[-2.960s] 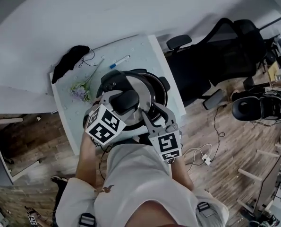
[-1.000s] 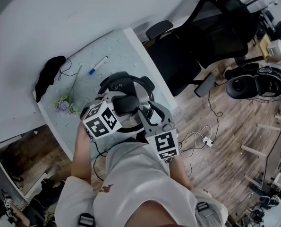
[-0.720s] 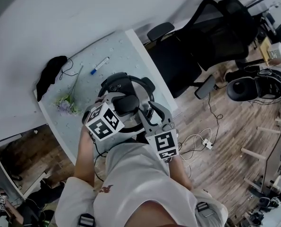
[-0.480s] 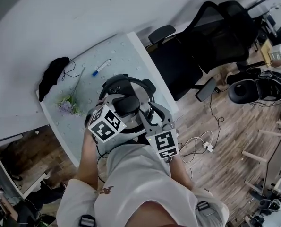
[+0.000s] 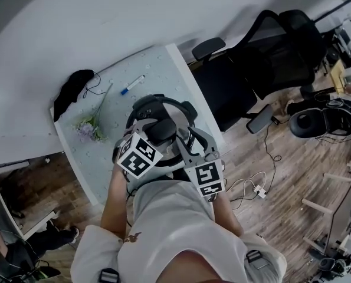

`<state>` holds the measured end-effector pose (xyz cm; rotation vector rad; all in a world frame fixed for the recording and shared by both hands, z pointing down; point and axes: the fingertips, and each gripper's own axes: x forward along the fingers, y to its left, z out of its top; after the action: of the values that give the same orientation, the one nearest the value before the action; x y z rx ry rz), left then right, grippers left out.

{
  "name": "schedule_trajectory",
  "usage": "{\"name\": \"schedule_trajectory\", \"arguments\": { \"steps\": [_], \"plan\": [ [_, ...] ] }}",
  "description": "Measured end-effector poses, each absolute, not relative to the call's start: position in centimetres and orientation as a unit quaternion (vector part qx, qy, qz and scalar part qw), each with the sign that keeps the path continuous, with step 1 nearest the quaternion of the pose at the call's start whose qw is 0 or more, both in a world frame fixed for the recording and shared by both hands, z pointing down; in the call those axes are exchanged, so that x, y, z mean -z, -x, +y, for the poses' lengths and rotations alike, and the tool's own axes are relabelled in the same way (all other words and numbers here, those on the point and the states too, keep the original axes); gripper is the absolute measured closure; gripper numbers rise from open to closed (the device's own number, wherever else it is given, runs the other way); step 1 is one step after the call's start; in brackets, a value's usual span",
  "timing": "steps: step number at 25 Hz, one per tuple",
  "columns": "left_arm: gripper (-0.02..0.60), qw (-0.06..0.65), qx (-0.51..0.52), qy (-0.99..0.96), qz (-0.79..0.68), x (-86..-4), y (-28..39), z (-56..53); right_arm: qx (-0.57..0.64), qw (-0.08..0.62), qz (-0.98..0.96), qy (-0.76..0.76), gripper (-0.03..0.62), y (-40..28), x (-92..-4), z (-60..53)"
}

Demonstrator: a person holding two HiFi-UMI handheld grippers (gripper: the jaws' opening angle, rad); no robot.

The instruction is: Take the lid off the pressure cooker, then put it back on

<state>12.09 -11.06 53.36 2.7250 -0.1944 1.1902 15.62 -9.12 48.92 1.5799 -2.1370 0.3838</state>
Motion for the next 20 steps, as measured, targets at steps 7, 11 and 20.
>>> {"name": "schedule_trajectory", "arguments": {
  "steps": [7,11,20],
  "plan": [
    [0.304,0.094,-0.395,-0.909,-0.096,-53.19,-12.09,-11.18,-0.135,0.226,-0.777,-0.572,0.437,-16.03,-48.54,-9.2],
    [0.302,0.097,-0.395,-0.907,-0.106,-53.26,-12.0,-11.25,-0.133,0.226,-0.777,-0.572,0.437,-15.79,-48.55,-9.09],
    [0.293,0.089,-0.382,-0.911,-0.126,-53.36,-12.09,-11.52,-0.135,0.227,-0.768,-0.583,0.439,-15.49,-48.65,-8.47]
  ]
}}
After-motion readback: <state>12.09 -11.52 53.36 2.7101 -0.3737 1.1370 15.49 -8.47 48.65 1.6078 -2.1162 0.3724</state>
